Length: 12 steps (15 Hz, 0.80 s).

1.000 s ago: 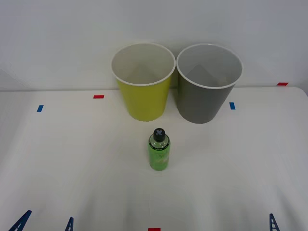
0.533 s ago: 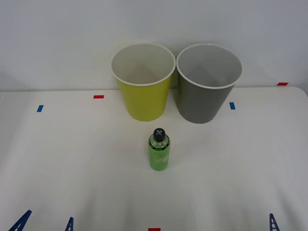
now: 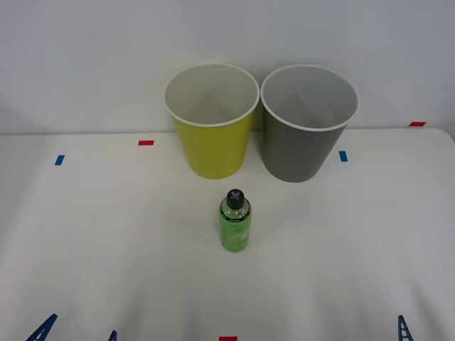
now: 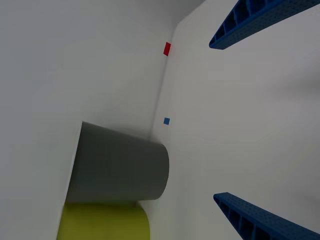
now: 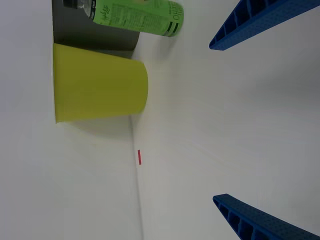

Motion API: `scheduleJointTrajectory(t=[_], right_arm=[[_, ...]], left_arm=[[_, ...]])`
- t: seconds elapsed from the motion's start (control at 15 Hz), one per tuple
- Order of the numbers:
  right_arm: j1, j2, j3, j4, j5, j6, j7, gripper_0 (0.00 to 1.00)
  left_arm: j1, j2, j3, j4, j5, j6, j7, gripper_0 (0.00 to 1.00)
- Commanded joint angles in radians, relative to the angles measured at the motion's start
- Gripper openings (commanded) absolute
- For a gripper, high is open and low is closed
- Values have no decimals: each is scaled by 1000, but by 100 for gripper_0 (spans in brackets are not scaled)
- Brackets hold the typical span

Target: Put cans in the gray bin and PET bottles in the light green bin.

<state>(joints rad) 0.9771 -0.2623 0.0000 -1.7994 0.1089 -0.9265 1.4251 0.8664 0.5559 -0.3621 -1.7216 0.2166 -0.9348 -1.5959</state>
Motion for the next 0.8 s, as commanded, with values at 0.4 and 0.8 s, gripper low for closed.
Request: scheduleJointTrajectory(t=[0.4,0.8], right_arm=[[0,0,0,0,0,0,0,100],[0,0,0,0,0,0,0,100]], left_arm=[[-187,168,-146,40,35,1,-39,100],[-283,168,-184,40,49,63,-55,100]])
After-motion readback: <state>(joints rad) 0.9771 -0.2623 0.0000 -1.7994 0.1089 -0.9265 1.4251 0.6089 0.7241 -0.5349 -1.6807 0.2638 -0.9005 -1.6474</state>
